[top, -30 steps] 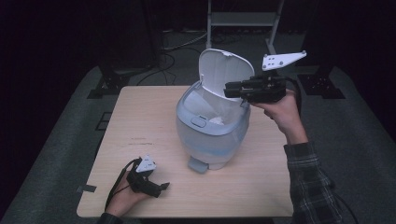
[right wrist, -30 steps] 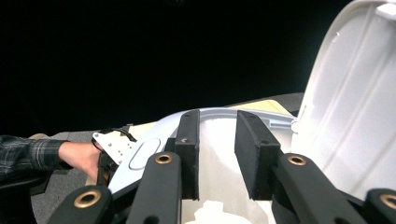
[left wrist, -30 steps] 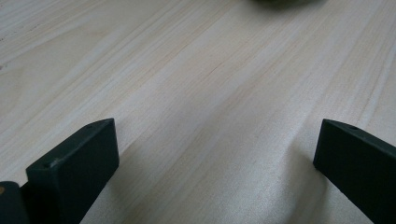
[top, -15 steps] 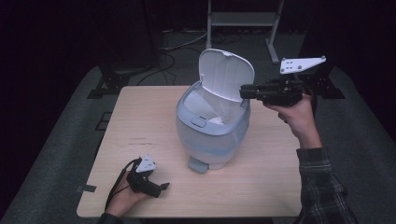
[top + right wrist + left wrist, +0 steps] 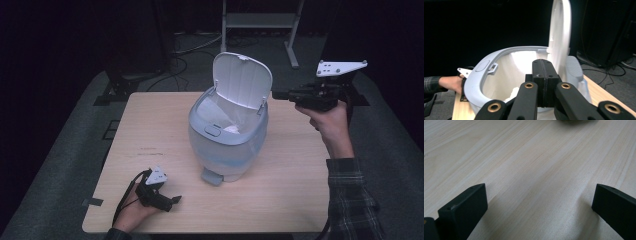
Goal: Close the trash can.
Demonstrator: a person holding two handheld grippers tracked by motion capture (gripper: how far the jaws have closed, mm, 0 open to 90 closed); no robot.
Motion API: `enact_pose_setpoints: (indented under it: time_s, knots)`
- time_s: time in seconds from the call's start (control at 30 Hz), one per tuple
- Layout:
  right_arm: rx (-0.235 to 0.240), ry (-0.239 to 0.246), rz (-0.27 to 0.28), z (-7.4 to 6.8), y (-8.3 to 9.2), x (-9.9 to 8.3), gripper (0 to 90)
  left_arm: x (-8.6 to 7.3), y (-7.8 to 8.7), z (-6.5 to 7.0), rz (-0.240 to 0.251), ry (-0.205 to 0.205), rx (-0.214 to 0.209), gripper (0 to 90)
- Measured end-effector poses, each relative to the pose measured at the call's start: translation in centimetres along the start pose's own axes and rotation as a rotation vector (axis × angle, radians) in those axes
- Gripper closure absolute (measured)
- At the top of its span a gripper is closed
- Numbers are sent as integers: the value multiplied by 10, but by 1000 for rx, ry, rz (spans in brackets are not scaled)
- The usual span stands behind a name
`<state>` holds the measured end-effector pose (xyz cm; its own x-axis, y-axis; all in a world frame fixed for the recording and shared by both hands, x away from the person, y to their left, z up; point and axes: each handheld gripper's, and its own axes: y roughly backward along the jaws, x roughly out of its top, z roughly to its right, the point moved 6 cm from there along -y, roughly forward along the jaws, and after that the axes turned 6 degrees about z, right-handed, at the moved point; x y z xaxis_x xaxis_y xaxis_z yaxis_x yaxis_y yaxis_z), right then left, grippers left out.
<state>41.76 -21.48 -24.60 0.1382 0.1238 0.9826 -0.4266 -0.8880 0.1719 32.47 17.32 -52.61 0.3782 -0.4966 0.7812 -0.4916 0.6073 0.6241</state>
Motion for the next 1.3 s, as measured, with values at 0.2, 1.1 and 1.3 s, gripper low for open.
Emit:
enact_pose_setpoints:
  time_s: [0.2,1.1,1.3]
  knots:
    - [-25,-11,6,10,4,-1,900,0,0,0,0,0,0,0]
    - [-21,-38,39,32,-14,10,900,0,0,0,1,0,1,0]
    - [-9,-28,40,27,-16,12,900,0,0,0,1,0,1,0]
